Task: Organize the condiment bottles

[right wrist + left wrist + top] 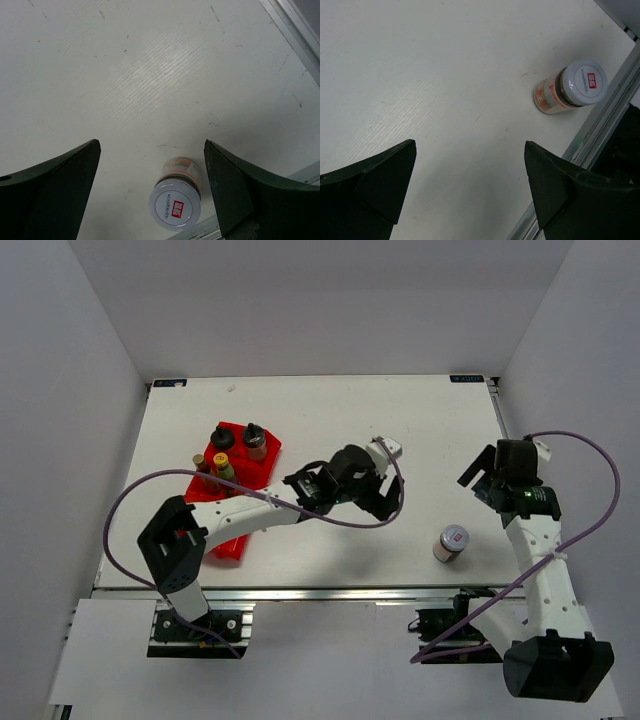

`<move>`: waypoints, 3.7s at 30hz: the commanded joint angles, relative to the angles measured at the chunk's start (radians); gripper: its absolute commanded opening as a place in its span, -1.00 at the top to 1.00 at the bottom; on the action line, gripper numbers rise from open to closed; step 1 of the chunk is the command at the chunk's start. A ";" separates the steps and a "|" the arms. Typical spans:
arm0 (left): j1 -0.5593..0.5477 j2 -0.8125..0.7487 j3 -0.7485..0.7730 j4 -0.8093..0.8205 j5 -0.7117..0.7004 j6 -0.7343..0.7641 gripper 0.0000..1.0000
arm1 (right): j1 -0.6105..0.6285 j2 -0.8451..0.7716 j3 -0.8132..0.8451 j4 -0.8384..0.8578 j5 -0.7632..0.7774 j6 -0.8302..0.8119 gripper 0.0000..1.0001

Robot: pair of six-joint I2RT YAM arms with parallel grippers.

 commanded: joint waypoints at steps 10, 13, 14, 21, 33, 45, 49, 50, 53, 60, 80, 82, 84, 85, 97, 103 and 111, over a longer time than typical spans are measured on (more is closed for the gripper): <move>-0.061 -0.137 -0.191 0.119 -0.074 -0.067 -0.96 | -0.042 -0.110 -0.075 -0.146 -0.201 -0.060 -0.79; -0.061 -0.213 -0.273 0.117 -0.117 -0.088 -0.96 | -0.042 -0.086 -0.132 -0.139 -0.219 -0.071 -0.79; -0.061 -0.226 -0.282 0.113 -0.126 -0.094 -0.96 | -0.042 -0.077 -0.140 -0.142 -0.226 -0.074 -0.79; -0.061 -0.320 -0.347 0.065 -0.226 -0.134 -0.96 | -0.025 -0.067 -0.197 -0.149 -0.223 -0.069 -0.79; -0.061 -0.368 -0.363 -0.002 -0.330 -0.162 -0.96 | -0.005 -0.023 -0.240 -0.114 -0.248 -0.056 -0.48; -0.061 -0.401 -0.376 -0.059 -0.353 -0.162 -0.96 | 0.025 -0.046 -0.207 -0.108 -0.346 -0.100 0.25; -0.061 -0.440 -0.376 -0.093 -0.355 -0.169 -0.96 | 0.073 -0.066 -0.154 -0.085 -0.432 -0.115 0.33; -0.061 -0.450 -0.383 -0.096 -0.356 -0.169 -0.96 | 0.087 -0.072 -0.134 -0.079 -0.439 -0.112 0.38; -0.061 -0.495 -0.399 -0.108 -0.356 -0.169 -0.96 | 0.189 -0.057 -0.105 -0.050 -0.424 -0.080 0.49; -0.061 -0.574 -0.414 -0.224 -0.410 -0.206 -0.96 | 0.481 0.091 -0.002 0.016 -0.338 0.010 0.49; -0.060 -0.840 -0.221 -1.239 -0.979 -1.205 -0.96 | 1.062 0.649 0.569 0.360 -0.203 -0.013 0.61; -0.060 -0.893 -0.230 -1.239 -1.010 -1.240 -0.96 | 1.096 0.689 0.593 0.389 -0.188 -0.026 0.61; -0.060 -0.962 -0.229 -1.239 -1.065 -1.258 -0.96 | 1.119 0.712 0.619 0.438 -0.173 -0.043 0.63; -0.060 -0.983 -0.224 -1.239 -1.076 -1.265 -0.96 | 1.122 0.735 0.626 0.455 -0.180 -0.045 0.63; -0.060 -1.015 -0.202 -1.239 -1.133 -1.265 -0.96 | 1.185 0.947 0.771 0.645 -0.243 -0.074 0.65; -0.060 -1.035 -0.209 -1.237 -1.137 -1.272 -0.96 | 1.197 1.017 0.785 0.774 -0.243 -0.123 0.65; -0.060 -1.067 -0.228 -1.237 -1.136 -1.282 -0.96 | 1.208 1.167 0.905 0.753 -0.230 -0.178 0.65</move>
